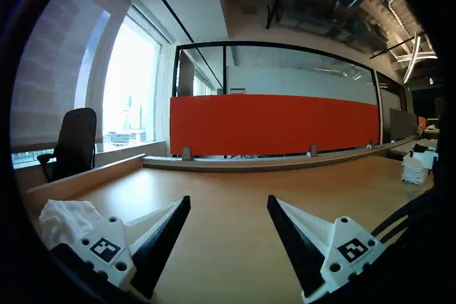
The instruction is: Fold towel
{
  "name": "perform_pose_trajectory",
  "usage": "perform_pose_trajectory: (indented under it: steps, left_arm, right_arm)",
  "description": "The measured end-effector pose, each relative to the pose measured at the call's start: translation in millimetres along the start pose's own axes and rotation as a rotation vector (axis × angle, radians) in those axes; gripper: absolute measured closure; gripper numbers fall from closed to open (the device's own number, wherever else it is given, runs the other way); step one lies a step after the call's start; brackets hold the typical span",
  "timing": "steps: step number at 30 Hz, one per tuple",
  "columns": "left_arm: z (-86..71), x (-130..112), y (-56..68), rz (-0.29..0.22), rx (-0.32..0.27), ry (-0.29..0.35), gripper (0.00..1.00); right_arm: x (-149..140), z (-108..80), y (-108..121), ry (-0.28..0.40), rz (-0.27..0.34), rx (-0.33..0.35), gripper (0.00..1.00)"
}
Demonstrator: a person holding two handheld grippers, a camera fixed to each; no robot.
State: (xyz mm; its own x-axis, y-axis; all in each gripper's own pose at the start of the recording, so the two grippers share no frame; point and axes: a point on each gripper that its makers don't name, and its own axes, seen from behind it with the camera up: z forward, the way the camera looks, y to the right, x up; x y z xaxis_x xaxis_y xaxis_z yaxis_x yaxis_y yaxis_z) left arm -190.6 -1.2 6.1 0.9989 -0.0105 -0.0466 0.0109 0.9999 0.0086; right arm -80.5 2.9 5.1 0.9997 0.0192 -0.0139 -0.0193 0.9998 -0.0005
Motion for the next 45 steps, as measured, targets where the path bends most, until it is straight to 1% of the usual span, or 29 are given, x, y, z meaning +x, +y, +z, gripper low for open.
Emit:
perform_pose_trajectory:
  steps: [6, 45]
  left_arm:
    - [-0.3, 0.4, 0.6, 0.000, 0.000, 0.000, 0.00]
    - [-0.4, 0.6, 1.0, 0.000, 0.000, 0.000, 0.00]
  right_arm:
    - [0.4, -0.7, -4.2, 0.002, -0.018, 0.005, 0.06]
    - [0.7, -1.6, -5.5, 0.000, -0.017, 0.001, 0.05]
